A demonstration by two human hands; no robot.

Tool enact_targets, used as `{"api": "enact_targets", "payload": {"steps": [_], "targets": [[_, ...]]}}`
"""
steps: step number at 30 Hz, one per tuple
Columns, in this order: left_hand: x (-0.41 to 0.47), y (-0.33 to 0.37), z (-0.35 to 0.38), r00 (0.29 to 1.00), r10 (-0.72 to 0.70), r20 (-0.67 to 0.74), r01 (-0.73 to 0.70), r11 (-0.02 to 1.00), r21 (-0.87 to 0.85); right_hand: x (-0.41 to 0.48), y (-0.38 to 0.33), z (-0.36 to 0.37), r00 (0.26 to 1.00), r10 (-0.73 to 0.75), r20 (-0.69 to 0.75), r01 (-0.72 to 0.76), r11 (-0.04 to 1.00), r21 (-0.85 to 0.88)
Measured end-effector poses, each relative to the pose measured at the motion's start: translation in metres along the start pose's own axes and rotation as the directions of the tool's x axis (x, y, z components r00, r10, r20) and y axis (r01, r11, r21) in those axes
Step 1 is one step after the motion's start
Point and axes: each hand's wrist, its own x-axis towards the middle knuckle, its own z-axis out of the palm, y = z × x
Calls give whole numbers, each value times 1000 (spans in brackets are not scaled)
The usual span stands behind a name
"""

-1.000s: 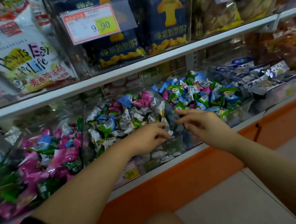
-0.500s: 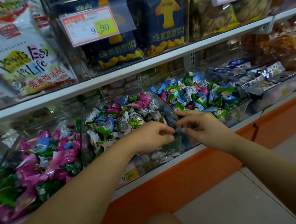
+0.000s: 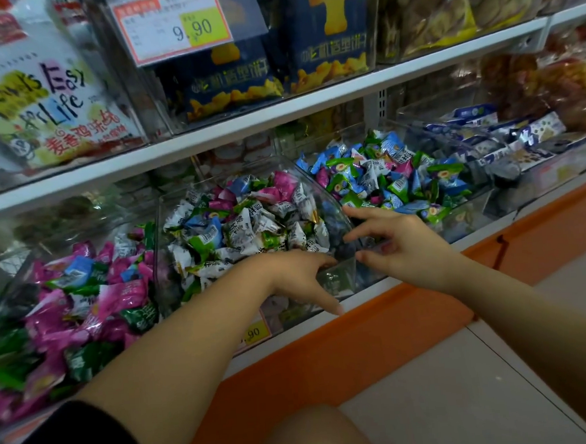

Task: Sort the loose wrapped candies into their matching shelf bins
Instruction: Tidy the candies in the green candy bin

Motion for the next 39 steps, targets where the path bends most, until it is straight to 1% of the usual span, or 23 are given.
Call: {"api": "enact_targets", "payload": {"steps": [3, 5, 9, 12, 13, 15, 19, 21, 24, 26, 29, 30, 32, 34, 35, 36, 38, 39], "targets": [[3, -3, -4, 1000, -16, 9, 17, 987, -161, 1, 0, 0, 1000, -1, -5, 1, 1000, 3], [3, -4, -5, 999, -20, 25, 24, 985, -170, 0, 0, 0, 1000, 0, -7, 0, 1000, 9], [2, -2, -4, 1000, 22, -6, -23, 976, -214, 0, 0, 1, 1000, -2, -11, 2, 1000, 10], [0, -6, -1, 998, 30, -53, -44, 962, -271, 0, 0, 1, 1000, 5, -17, -5, 1000, 4], [-1, -8, 0, 996, 22, -88, -46, 960, -277, 0, -1, 1, 1000, 8, -18, -8, 1000, 5], [-6, -10, 1, 979, 21, -205, -79, 957, -281, 1, -4, 1, 1000, 16, -17, -16, 1000, 15], [-23, -10, -1, 885, 64, -461, -232, 920, -317, 3, -13, -1, 997, 57, -43, -55, 998, 30], [-36, -14, -2, 834, 30, -551, -270, 893, -360, 5, -19, 1, 994, 57, -90, -60, 998, -33], [-60, -24, -3, 742, -24, -670, -347, 841, -415, 8, -35, 9, 991, -24, -132, 4, 989, -151], [-80, -34, 1, 678, -75, -731, -393, 804, -446, 11, -48, 19, 994, -80, -70, 66, 979, -191], [-107, -55, 15, 567, -198, -799, -401, 781, -479, 15, -68, 39, 991, -108, 77, 118, 981, -151], [-114, -64, 22, 533, -259, -805, -401, 761, -511, 18, -75, 47, 987, -123, 106, 137, 980, -142], [-125, -80, 36, 466, -383, -798, -434, 687, -583, 25, -88, 62, 977, -154, 150, 172, 978, -117], [-134, -93, 48, 410, -458, -789, -475, 631, -613, 35, -100, 76, 970, -163, 180, 181, 980, -85], [-138, -99, 52, 398, -473, -786, -477, 625, -618, 40, -105, 84, 967, -167, 192, 184, 980, -77], [-140, -105, 55, 404, -482, -777, -458, 629, -629, 45, -110, 91, 962, -174, 209, 193, 978, -74], [-145, -113, 58, 454, -469, -758, -414, 642, -645, 54, -119, 106, 941, -211, 265, 247, 963, -110], [-147, -115, 58, 482, -458, -747, -402, 642, -653, 59, -122, 112, 922, -241, 302, 299, 940, -163]]}}
